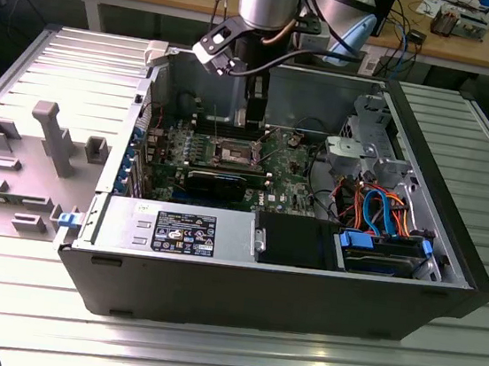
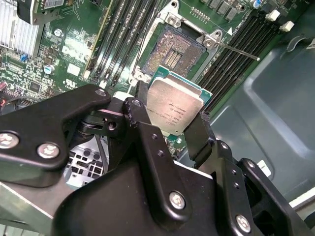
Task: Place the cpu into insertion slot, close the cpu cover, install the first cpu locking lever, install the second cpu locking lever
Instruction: 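Place the cpu into insertion slot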
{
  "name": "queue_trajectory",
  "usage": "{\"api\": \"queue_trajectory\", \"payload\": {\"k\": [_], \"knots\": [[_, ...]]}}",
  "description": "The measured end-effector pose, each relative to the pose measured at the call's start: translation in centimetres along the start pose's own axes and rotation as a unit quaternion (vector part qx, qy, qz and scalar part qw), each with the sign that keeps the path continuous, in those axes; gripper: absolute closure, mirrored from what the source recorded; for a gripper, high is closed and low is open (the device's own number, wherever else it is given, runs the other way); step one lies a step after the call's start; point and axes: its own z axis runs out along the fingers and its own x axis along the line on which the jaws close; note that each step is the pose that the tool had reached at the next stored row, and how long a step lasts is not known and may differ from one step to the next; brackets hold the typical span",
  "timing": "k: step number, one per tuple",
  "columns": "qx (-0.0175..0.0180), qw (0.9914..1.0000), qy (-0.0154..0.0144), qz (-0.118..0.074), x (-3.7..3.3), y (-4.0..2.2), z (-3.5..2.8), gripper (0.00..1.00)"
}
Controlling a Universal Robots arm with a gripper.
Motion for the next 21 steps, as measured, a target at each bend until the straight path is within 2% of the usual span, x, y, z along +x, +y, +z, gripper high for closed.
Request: {"api": "queue_trajectory", "payload": {"k": [11,16,21], "knots": [[0.0000,1.00000,0.0001,0.000,-0.03,-0.08,0.97,0.46],[-0.0004,1.00000,0.0001,0.000,-0.06,-0.86,2.38,0.46],[-0.0009,1.00000,0.0001,0.000,-0.07,-1.06,2.53,0.46]]}}
